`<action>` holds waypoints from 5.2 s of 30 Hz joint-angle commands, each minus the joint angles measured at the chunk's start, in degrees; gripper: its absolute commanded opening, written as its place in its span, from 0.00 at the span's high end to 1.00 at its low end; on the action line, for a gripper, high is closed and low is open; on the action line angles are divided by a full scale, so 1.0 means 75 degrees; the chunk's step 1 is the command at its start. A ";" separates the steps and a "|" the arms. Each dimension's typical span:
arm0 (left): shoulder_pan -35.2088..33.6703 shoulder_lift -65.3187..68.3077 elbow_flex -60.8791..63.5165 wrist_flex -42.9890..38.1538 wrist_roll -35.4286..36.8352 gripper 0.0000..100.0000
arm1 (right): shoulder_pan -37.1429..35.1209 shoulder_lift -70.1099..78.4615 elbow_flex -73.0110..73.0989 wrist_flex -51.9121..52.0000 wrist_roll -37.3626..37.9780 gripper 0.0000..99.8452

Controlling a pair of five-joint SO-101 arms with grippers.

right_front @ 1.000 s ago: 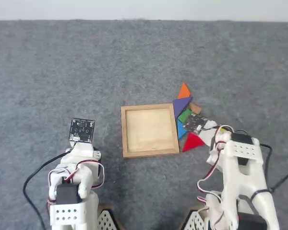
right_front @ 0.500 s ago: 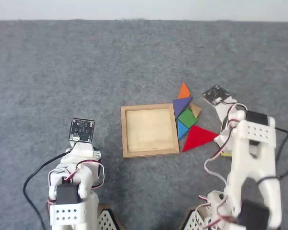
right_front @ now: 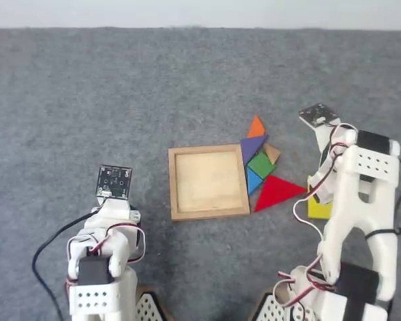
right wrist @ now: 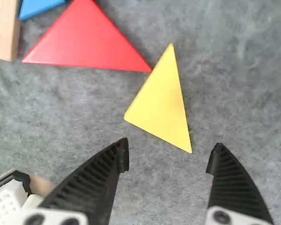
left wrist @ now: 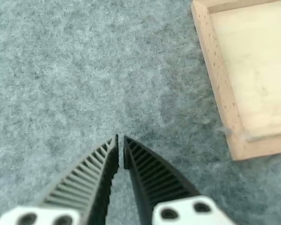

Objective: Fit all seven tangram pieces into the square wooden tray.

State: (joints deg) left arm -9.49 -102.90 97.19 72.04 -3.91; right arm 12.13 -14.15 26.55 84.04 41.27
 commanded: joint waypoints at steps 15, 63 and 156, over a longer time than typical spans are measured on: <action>0.0023 -0.0152 -0.0088 0.0023 -0.0012 0.98 | -0.0006 -0.0158 0.1840 -0.1553 0.1371 0.56; 0.0023 -0.0152 -0.0088 0.0023 -0.0012 0.98 | -0.0557 0.1506 0.0961 -0.2069 0.0399 0.70; 0.0023 -0.0152 -0.0088 0.0023 -0.0012 0.98 | -0.0944 0.1190 0.2227 -0.2667 -0.0973 0.62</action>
State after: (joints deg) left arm -9.41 -102.90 97.19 72.04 -3.91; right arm 8.70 -3.78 43.52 66.73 42.77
